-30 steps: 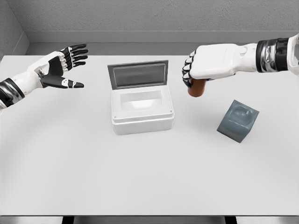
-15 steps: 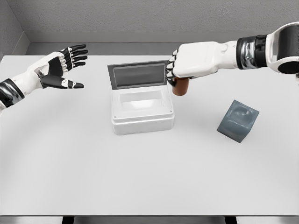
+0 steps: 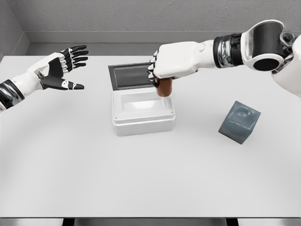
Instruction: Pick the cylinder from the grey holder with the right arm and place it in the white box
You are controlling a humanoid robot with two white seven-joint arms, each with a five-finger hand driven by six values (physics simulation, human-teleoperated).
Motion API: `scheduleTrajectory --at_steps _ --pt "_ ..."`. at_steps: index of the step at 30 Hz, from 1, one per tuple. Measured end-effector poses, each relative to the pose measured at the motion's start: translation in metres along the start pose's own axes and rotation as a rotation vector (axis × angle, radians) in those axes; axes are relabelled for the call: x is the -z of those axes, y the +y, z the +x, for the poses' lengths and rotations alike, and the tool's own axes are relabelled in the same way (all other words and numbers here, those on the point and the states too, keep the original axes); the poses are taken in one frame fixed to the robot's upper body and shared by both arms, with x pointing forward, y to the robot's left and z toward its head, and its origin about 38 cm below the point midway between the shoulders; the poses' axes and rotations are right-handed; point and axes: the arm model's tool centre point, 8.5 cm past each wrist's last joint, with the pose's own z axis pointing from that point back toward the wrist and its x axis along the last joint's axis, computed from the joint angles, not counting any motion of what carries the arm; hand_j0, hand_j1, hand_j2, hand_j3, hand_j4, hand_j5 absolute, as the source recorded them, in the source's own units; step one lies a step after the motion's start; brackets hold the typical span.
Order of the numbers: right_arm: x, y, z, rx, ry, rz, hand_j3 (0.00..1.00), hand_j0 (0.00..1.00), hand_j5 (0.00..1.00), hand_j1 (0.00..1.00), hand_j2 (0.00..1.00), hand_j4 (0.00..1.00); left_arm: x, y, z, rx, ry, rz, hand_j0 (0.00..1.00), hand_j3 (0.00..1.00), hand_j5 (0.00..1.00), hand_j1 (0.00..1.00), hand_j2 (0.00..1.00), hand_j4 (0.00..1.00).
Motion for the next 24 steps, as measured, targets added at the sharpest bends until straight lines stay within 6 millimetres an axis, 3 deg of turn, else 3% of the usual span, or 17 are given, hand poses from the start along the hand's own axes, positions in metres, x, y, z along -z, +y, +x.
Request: scheduleTrajectory --at_steps 10,20,22,23,24 --pt "0.025 0.004 0.0 0.023 -0.028 0.017 0.48 0.48 0.48 0.48 0.48 0.48 -0.001 0.001 0.0 0.001 0.001 0.002 1.0 1.0 1.0 1.0 1.0 1.0" --pt "0.032 0.013 -0.011 0.058 -0.005 0.038 0.48 0.48 0.48 0.48 0.48 0.48 -0.001 0.0 0.0 0.001 0.0 0.001 1.0 1.0 1.0 1.0 1.0 1.0" --pt "0.032 0.014 -0.012 0.061 -0.003 0.04 0.53 0.53 0.53 0.53 0.53 0.53 -0.001 0.0 0.0 0.001 0.0 0.001 1.0 1.0 1.0 1.0 1.0 1.0" --pt "0.032 0.014 -0.012 0.061 -0.003 0.039 0.64 0.64 0.64 0.64 0.64 0.64 -0.001 0.0 0.0 0.001 0.0 0.001 1.0 1.0 1.0 1.0 1.0 1.0" --pt "0.033 0.014 -0.011 0.061 -0.004 0.039 0.83 0.83 0.83 0.83 0.83 0.83 -0.001 0.0 0.0 0.001 0.0 0.0 1.0 1.0 1.0 1.0 1.0 1.0"
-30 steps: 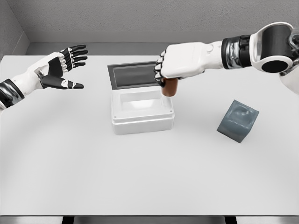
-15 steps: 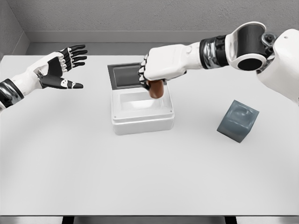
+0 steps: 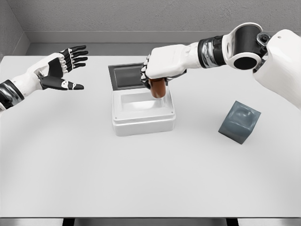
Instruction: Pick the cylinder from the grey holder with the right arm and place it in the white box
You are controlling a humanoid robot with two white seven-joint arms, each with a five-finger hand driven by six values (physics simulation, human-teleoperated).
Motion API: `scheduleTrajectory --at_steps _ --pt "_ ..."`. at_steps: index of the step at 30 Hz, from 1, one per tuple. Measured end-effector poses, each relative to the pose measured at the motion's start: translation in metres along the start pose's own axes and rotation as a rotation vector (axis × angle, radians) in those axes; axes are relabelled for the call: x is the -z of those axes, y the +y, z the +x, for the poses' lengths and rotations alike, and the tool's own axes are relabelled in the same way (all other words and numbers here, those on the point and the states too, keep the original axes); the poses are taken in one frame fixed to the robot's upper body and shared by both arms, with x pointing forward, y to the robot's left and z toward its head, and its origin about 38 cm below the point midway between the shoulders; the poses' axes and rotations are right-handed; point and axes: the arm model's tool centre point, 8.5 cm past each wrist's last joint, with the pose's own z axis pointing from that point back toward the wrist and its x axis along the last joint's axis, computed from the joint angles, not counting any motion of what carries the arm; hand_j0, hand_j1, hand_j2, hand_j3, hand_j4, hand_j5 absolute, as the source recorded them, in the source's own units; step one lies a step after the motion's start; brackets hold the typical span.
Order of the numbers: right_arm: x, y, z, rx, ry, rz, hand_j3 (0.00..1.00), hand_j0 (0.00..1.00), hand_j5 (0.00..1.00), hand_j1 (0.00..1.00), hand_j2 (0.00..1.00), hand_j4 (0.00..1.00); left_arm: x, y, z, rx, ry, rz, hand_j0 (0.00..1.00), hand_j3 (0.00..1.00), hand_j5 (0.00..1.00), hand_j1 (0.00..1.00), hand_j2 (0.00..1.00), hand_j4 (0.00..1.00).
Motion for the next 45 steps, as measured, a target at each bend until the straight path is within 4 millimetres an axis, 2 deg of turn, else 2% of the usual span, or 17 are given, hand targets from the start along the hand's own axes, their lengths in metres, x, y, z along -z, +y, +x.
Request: scheduleTrajectory --at_steps 1,2,11,13,16,20,22,24,25,27,32,36,45 --pt "0.0 0.0 0.0 0.0 -0.001 -0.001 0.96 0.96 0.96 0.96 0.96 0.96 0.0 0.0 0.0 0.0 0.0 0.0 1.0 1.0 1.0 1.0 1.0 1.0" --pt "0.001 0.0 0.001 0.001 -0.002 -0.002 0.99 0.99 0.99 0.99 0.99 0.99 0.0 0.0 0.0 0.0 0.0 0.0 1.0 1.0 1.0 1.0 1.0 1.0" --pt "0.002 -0.005 0.003 -0.011 -0.007 -0.01 0.99 0.99 0.99 0.99 0.99 0.99 0.002 -0.002 0.0 -0.001 -0.002 -0.006 1.0 1.0 1.0 1.0 1.0 1.0" --pt "-0.007 -0.007 0.008 -0.032 -0.01 -0.02 0.99 0.99 0.99 0.99 0.99 0.99 0.004 -0.004 0.0 -0.001 -0.005 -0.011 1.0 1.0 1.0 1.0 1.0 1.0" --pt "-0.054 -0.011 0.015 -0.053 0.017 -0.073 0.99 0.99 0.99 0.99 0.99 0.99 0.01 -0.011 -0.001 -0.011 -0.014 -0.024 1.0 1.0 1.0 1.0 1.0 1.0" --pt "-0.131 0.01 0.025 0.069 0.054 -0.149 0.99 0.99 0.99 0.99 0.99 0.99 0.021 -0.022 -0.004 -0.029 -0.028 -0.045 1.0 1.0 1.0 1.0 1.0 1.0" --pt "-0.151 0.036 0.036 0.212 0.034 -0.2 0.99 0.99 0.99 0.99 0.99 0.99 0.026 -0.028 -0.005 -0.038 -0.035 -0.057 1.0 1.0 1.0 1.0 1.0 1.0" --pt "-0.163 0.073 0.051 0.395 0.012 -0.278 1.0 1.0 1.0 1.0 1.0 1.0 0.031 -0.032 -0.005 -0.043 -0.042 -0.066 1.0 1.0 1.0 1.0 1.0 1.0" --pt "-0.173 0.082 0.055 0.462 0.015 -0.332 1.0 1.0 1.0 1.0 1.0 1.0 0.032 -0.034 -0.005 -0.045 -0.045 -0.069 1.0 1.0 1.0 1.0 1.0 1.0" --pt "-0.195 0.077 0.053 0.522 0.02 -0.455 1.0 1.0 1.0 1.0 1.0 1.0 0.035 -0.037 -0.005 -0.048 -0.052 -0.077 1.0 1.0 1.0 1.0 1.0 1.0" --pt "-0.197 0.106 0.069 0.692 0.002 -0.661 1.0 1.0 1.0 1.0 1.0 1.0 0.04 -0.046 0.0 -0.045 -0.071 -0.098 1.0 1.0 1.0 1.0 1.0 1.0" --pt "-0.188 0.124 0.077 0.742 0.023 -0.725 1.0 1.0 1.0 1.0 1.0 1.0 0.039 -0.054 0.0 -0.044 -0.078 -0.115 1.0 1.0 1.0 1.0 1.0 1.0" --pt "-0.185 0.125 0.075 0.718 0.057 -0.746 1.0 1.0 1.0 1.0 1.0 1.0 0.037 -0.061 0.012 -0.022 -0.105 -0.141 1.0 1.0 1.0 1.0 1.0 1.0"
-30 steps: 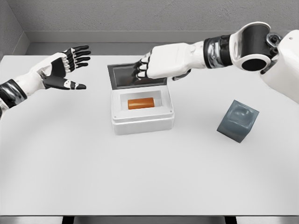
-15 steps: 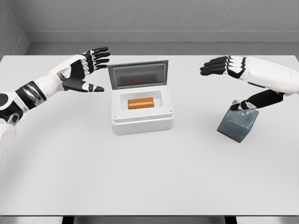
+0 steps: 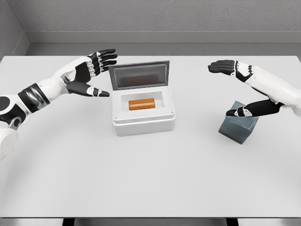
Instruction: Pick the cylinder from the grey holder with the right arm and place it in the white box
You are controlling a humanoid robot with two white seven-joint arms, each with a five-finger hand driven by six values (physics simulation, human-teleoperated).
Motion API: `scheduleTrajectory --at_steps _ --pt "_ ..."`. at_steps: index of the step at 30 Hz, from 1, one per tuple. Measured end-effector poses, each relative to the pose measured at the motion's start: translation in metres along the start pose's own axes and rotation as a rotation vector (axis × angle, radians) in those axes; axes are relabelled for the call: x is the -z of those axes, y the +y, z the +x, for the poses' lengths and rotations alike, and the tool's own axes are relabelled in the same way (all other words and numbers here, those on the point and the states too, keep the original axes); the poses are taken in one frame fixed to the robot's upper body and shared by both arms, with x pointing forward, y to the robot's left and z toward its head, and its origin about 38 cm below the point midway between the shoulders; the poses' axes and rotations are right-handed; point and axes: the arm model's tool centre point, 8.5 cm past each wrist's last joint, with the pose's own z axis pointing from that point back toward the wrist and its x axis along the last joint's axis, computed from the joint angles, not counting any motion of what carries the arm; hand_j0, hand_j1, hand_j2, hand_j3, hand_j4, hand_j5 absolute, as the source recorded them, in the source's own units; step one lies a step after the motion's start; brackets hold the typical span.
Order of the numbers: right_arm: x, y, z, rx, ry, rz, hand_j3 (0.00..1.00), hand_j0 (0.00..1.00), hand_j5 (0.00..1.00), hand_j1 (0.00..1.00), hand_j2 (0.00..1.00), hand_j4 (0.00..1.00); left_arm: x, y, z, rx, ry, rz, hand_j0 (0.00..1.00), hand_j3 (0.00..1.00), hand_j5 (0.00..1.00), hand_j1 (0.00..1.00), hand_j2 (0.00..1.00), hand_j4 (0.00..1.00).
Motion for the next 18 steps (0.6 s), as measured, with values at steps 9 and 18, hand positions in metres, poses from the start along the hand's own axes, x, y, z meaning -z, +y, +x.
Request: scheduleTrajectory --at_steps 9,18 --pt "0.001 0.001 0.0 0.002 -0.001 -0.004 1.0 1.0 1.0 1.0 1.0 1.0 -0.006 -0.006 -0.004 -0.003 0.002 -0.008 1.0 1.0 1.0 1.0 1.0 1.0" --pt "0.0 0.004 0.0 0.01 0.0 -0.004 1.0 1.0 1.0 1.0 1.0 1.0 -0.019 -0.009 -0.008 -0.003 0.0 -0.003 1.0 1.0 1.0 1.0 1.0 1.0"
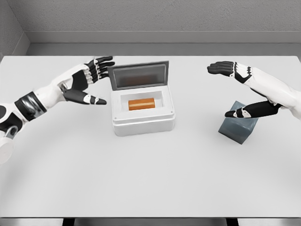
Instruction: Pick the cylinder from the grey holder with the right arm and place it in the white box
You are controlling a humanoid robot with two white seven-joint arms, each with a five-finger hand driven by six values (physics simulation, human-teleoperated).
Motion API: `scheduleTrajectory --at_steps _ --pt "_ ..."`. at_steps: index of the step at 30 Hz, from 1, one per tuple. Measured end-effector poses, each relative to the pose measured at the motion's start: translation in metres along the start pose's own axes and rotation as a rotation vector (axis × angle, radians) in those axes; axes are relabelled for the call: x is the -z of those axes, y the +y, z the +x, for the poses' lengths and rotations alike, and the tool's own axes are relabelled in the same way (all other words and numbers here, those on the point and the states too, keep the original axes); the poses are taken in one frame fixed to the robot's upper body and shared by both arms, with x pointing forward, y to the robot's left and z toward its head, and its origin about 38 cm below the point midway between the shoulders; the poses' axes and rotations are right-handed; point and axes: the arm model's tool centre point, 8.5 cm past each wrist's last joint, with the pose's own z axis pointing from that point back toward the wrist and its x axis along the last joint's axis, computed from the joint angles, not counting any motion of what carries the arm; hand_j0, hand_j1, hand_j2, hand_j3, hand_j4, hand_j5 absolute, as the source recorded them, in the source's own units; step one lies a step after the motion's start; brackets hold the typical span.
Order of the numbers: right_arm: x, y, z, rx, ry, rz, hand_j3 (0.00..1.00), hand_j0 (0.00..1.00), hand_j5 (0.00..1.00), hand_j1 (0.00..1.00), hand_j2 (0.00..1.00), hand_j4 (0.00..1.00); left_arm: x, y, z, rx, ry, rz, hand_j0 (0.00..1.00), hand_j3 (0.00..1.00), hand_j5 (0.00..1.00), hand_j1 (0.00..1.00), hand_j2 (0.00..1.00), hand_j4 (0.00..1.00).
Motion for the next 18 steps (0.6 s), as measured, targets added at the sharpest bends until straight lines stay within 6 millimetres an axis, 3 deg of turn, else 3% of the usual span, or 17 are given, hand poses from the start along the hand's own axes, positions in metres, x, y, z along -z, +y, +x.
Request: scheduleTrajectory --at_steps 9,12,18 --pt "0.001 0.001 0.0 0.002 -0.002 -0.003 1.0 1.0 1.0 1.0 1.0 1.0 -0.008 0.007 0.01 0.042 -0.013 0.013 1.0 1.0 1.0 1.0 1.0 1.0" --pt "0.001 0.001 0.0 0.002 -0.003 -0.004 1.0 1.0 1.0 1.0 1.0 1.0 -0.037 0.02 0.008 0.086 0.022 0.049 1.0 1.0 1.0 1.0 1.0 1.0" --pt "0.001 0.001 0.0 0.003 -0.003 -0.004 1.0 1.0 1.0 1.0 1.0 1.0 -0.084 0.056 0.032 0.184 0.06 0.141 1.0 1.0 1.0 1.0 1.0 1.0"
